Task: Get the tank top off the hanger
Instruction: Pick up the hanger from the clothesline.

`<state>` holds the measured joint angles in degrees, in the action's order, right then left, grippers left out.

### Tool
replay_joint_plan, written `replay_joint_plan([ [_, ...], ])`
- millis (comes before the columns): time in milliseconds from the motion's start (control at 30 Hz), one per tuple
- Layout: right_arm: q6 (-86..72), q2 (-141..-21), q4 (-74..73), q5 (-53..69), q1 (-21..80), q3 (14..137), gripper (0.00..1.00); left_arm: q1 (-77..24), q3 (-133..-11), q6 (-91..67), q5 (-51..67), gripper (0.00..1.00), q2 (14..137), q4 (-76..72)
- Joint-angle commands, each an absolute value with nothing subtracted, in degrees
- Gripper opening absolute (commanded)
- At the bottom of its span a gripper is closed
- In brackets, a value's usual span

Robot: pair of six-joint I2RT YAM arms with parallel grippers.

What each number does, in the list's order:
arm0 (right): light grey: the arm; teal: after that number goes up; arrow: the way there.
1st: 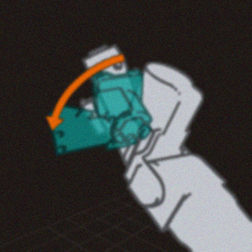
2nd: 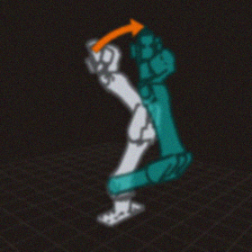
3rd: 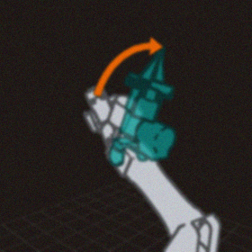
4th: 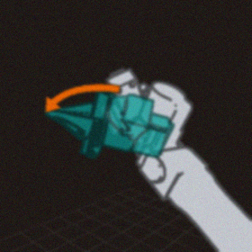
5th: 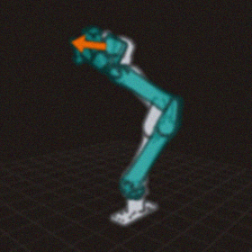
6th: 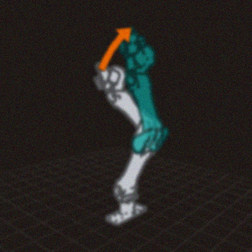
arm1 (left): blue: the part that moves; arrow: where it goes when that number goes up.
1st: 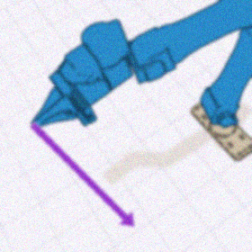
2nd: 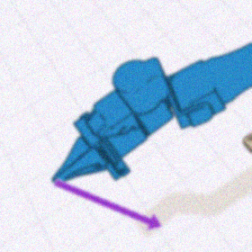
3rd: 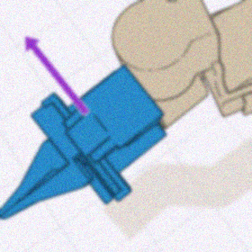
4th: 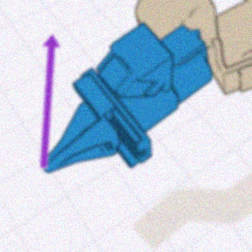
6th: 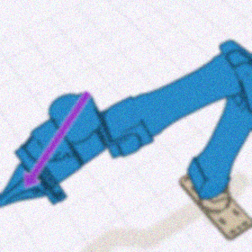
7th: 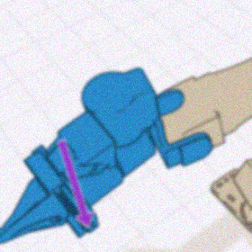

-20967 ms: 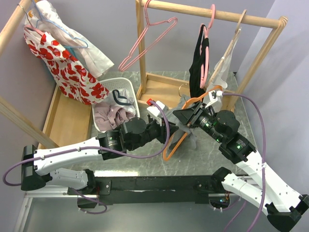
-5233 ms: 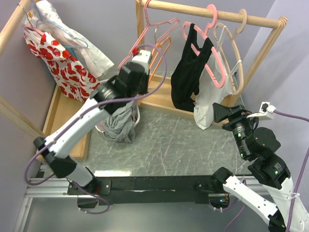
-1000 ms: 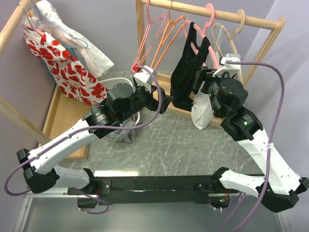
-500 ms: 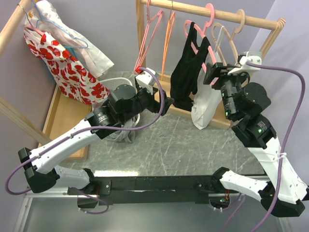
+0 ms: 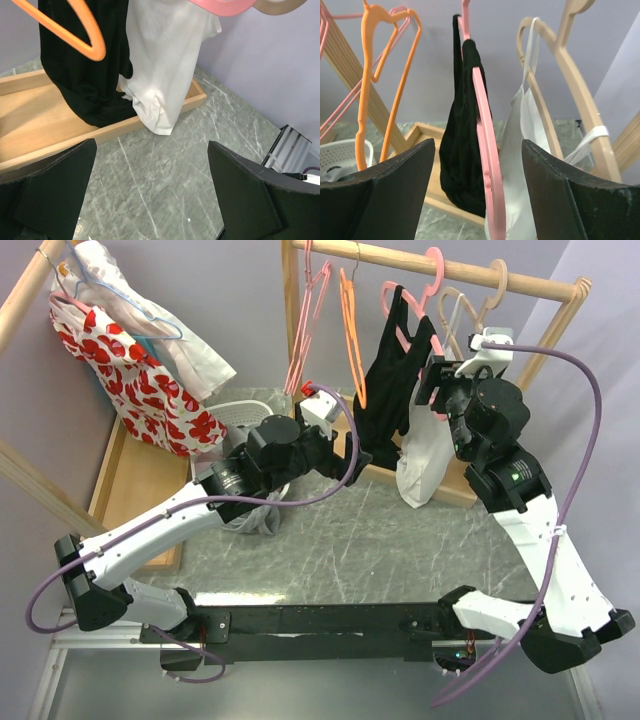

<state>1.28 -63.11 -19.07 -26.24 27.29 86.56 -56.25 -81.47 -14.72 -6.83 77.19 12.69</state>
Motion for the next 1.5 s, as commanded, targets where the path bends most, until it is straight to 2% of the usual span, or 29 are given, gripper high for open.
replay_joint_plan([
  [0,-1.67,-63.72,-19.42,-20.75,25.32,87.63,0.77,-56.43,-81.56,-15.29,-4.92,0.99,77.34,10.28],
  [67,-2.19,-64.95,-20.39,-19.78,24.96,88.15,0.76,-56.51,-81.83,-15.12,-5.01,1.00,77.69,10.81],
  [167,-2.55,-67.06,-22.15,-18.90,24.70,89.47,0.70,-56.51,-82.00,-15.03,-5.18,0.99,77.96,11.34],
  [200,-2.64,-67.15,-22.15,-18.55,24.70,89.39,0.62,-56.51,-81.91,-15.12,-5.19,0.99,77.70,11.25],
  [233,-2.81,-67.32,-21.89,-18.28,24.70,89.30,0.58,-56.51,-81.65,-15.12,-5.27,0.99,77.43,11.08],
  [267,-3.07,-67.41,-21.88,-18.19,24.70,89.30,0.49,-56.43,-81.48,-15.20,-5.36,0.99,77.34,11.07],
  [367,-3.16,-67.67,-21.88,-17.93,24.79,89.56,0.33,-56.51,-81.21,-15.12,-5.71,0.99,76.91,11.07],
  [433,-3.16,-67.85,-22.24,-17.93,24.70,89.91,0.28,-56.51,-81.30,-15.03,-5.80,0.99,76.99,11.25],
  [467,-3.34,-67.85,-22.24,-18.02,24.70,90.09,0.21,-56.51,-81.39,-14.94,-6.06,1.00,76.99,11.34],
  [533,-3.51,-67.85,-21.89,-18.02,24.70,90.26,0.16,-56.43,-81.74,-14.85,-6.15,0.99,77.34,11.60],
  [567,-3.69,-67.85,-21.88,-17.84,24.70,90.35,0.05,-56.51,-81.83,-14.77,-6.33,0.99,77.43,11.69],
  [600,-3.60,-67.76,-21.80,-17.58,24.78,90.87,0.01,-56.51,-81.83,-14.85,-6.42,0.99,77.43,11.69],
  [1067,-7.03,-64.17,-23.81,-15.73,26.01,96.68,0.00,-56.43,-80.78,-16.70,-12.39,0.99,75.85,11.08],
  [1467,-13.18,-48.52,-37.25,-7.37,28.21,92.12,0.00,-56.51,-81.56,-17.31,-13.01,0.99,75.32,10.28],
])
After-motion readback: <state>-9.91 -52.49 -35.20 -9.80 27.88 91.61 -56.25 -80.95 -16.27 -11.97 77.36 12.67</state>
